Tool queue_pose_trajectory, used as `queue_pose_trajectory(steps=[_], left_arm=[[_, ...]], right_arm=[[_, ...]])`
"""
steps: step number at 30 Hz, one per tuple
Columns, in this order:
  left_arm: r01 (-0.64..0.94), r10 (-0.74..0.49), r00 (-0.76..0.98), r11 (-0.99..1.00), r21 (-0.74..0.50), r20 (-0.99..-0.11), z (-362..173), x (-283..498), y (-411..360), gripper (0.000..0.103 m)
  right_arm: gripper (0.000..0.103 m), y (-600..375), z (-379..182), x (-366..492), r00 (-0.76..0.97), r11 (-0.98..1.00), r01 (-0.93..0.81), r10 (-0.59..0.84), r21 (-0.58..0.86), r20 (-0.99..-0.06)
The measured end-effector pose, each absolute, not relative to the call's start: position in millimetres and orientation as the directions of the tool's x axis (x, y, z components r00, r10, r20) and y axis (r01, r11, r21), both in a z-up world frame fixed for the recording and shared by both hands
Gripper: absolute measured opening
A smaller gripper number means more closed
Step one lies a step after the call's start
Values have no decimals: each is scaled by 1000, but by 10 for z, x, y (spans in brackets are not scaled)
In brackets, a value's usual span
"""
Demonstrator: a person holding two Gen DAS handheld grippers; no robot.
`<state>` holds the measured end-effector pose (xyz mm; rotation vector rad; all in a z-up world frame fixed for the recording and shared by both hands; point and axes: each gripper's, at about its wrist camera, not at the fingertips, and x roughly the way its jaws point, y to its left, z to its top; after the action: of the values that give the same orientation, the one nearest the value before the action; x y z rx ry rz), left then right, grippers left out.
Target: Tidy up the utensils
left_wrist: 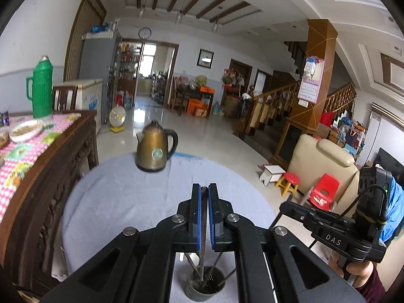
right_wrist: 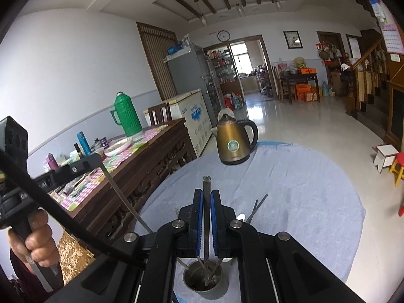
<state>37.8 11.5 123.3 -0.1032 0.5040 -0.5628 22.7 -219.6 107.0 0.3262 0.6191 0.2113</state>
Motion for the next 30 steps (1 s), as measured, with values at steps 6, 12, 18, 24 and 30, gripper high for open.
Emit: queue_pose_trajectory(steps=[6, 12, 18, 24, 30], left_arm=[[479, -538, 698, 841, -250, -473, 994, 405, 54, 5], [467, -536, 675, 842, -268, -508, 842, 460, 5, 5], [472, -538, 662, 840, -268, -523, 793, 472, -26, 5], [474, -531, 648, 842, -256, -547, 722, 498, -30, 5], [508, -573, 641, 815, -277, -510, 802, 485, 81, 37]], right_arm=[[7, -2148, 880, 272, 764, 925, -91, 302, 368, -570], [7, -2127, 744, 307, 742, 925, -84, 306, 370, -597], [7, -2117, 642, 318, 726, 923, -75, 309, 377, -614], [7, -2110, 477, 363, 679, 910, -70, 344, 409, -649], [12, -2244, 375, 403, 662, 868, -52, 399, 493, -634]])
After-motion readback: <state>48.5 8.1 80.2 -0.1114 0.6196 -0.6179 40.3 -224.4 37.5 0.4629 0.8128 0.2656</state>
